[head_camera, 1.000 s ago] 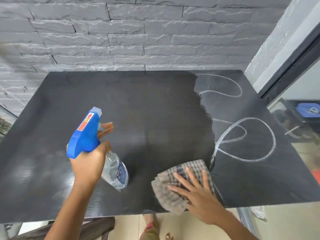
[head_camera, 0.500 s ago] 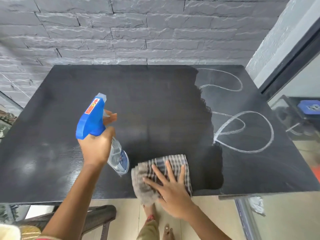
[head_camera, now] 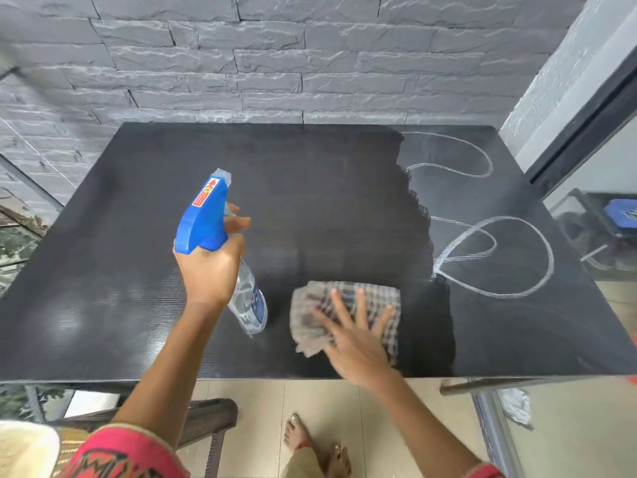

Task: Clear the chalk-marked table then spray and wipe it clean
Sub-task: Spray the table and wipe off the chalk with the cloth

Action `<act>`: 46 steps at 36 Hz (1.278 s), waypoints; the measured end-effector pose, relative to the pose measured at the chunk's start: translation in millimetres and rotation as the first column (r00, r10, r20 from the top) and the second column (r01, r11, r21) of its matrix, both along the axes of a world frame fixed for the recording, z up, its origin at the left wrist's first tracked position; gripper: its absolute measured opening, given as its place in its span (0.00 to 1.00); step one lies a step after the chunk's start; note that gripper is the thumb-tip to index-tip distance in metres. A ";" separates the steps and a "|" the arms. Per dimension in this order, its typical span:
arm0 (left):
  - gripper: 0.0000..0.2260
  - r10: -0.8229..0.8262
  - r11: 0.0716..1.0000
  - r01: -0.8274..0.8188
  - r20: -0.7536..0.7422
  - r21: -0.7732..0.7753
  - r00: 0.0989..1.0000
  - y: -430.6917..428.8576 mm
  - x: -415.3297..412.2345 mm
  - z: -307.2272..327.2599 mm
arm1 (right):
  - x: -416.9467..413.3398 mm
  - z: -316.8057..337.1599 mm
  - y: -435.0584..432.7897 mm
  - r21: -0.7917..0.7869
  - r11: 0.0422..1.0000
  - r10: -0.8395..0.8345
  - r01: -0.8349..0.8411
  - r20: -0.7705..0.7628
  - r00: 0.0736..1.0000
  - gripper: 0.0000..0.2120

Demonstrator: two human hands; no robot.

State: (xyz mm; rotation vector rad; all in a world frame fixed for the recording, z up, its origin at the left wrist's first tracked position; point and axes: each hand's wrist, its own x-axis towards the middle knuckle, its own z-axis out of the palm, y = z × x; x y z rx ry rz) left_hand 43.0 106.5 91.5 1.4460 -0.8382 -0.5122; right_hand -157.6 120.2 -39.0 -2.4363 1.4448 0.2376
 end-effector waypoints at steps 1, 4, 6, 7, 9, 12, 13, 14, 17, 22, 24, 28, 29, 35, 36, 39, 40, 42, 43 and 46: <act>0.17 -0.002 1.000 0.002 0.007 -0.004 1.000 -1.0 -0.9 0.0 | 11.5 2.5 11.7 0.006 0.997 0.077 -0.077 0.006 0.997 0.28; 0.18 -0.003 1.000 0.004 0.017 -0.020 1.000 -1.1 -0.5 -0.2 | 28.9 2.4 51.9 0.010 0.963 0.270 -0.270 0.047 0.962 0.29; 0.17 0.001 1.000 -0.001 0.030 -0.010 1.000 0.0 0.5 -1.3 | 21.7 -2.5 72.9 -0.034 0.928 0.372 -0.370 0.059 0.927 0.30; 0.17 0.002 1.000 -0.003 0.040 0.000 0.999 0.6 1.0 -2.0 | 13.2 -2.8 78.5 -0.069 0.914 0.404 -0.401 0.043 0.914 0.30; 0.15 0.002 1.000 -0.002 0.040 0.014 0.999 0.8 1.6 -2.8 | -5.7 -4.0 77.9 -0.077 0.909 0.407 -0.409 -0.042 0.912 0.28; 0.12 -0.001 1.000 0.000 0.039 0.012 0.999 1.4 0.9 -1.1 | -30.9 -1.4 70.7 -0.081 0.933 0.349 -0.352 -0.043 0.936 0.27; 0.12 -0.003 1.000 0.003 0.041 0.010 0.999 1.7 0.6 0.1 | -33.9 0.3 69.0 -0.073 0.935 0.345 -0.348 -0.052 0.937 0.26; 0.13 -0.004 1.000 0.004 0.043 0.008 0.999 1.5 0.5 0.8 | -34.2 2.0 68.4 -0.069 0.938 0.337 -0.340 -0.055 0.940 0.25; 0.14 -0.007 1.000 0.007 0.052 0.001 0.999 0.9 1.4 0.2 | -14.3 2.5 71.9 -0.007 0.965 0.261 -0.261 0.080 0.962 0.23; 0.13 0.005 1.000 -0.006 0.053 0.002 0.999 1.3 0.7 0.6 | 54.8 7.1 76.2 0.056 0.944 0.314 -0.326 0.161 0.936 0.29; 0.13 0.007 1.000 -0.008 0.055 0.007 0.998 1.2 1.1 0.4 | 74.8 8.8 75.6 0.060 0.927 0.352 -0.371 0.210 0.912 0.28; 0.12 0.006 1.000 -0.006 0.042 0.019 0.999 2.4 1.3 0.9 | 61.4 10.9 70.2 0.064 0.916 0.373 -0.396 0.224 0.900 0.30; 0.12 0.005 1.000 -0.006 0.044 0.019 0.999 3.0 1.1 1.0 | 48.7 9.2 67.2 0.042 0.922 0.368 -0.386 0.216 0.904 0.31; 0.11 0.000 1.000 -0.001 0.042 0.011 0.999 3.7 0.8 1.4 | -38.9 -1.5 24.4 -0.015 1.000 0.007 -0.007 0.024 1.000 0.34; 0.11 0.002 1.000 -0.002 0.042 0.009 0.999 3.7 0.7 1.2 | -46.9 -2.1 10.9 -0.001 0.997 -0.077 0.077 0.049 0.996 0.33; 0.11 0.002 1.000 -0.002 0.046 0.003 0.999 3.2 0.5 0.3 | -49.6 -2.4 -30.0 -0.015 0.958 -0.286 0.287 0.035 0.958 0.26; 0.11 0.003 1.000 -0.003 0.048 0.004 0.999 2.7 0.4 0.2 | -42.5 -1.7 -45.1 -0.009 0.946 -0.322 0.323 0.039 0.946 0.25; 0.12 0.000 1.000 0.000 0.056 0.003 0.998 1.2 0.2 0.4 | -22.0 -0.3 -72.2 0.023 0.939 -0.345 0.344 0.041 0.938 0.26; 0.13 0.002 1.000 -0.002 0.056 0.004 0.998 1.0 0.1 0.4 | -10.8 -0.4 -81.8 0.041 0.941 -0.337 0.335 0.037 0.941 0.26; 0.12 0.009 1.000 -0.009 0.041 0.006 0.999 1.4 0.4 1.3 | 17.3 -0.9 -90.2 0.050 0.971 -0.234 0.233 0.011 0.972 0.26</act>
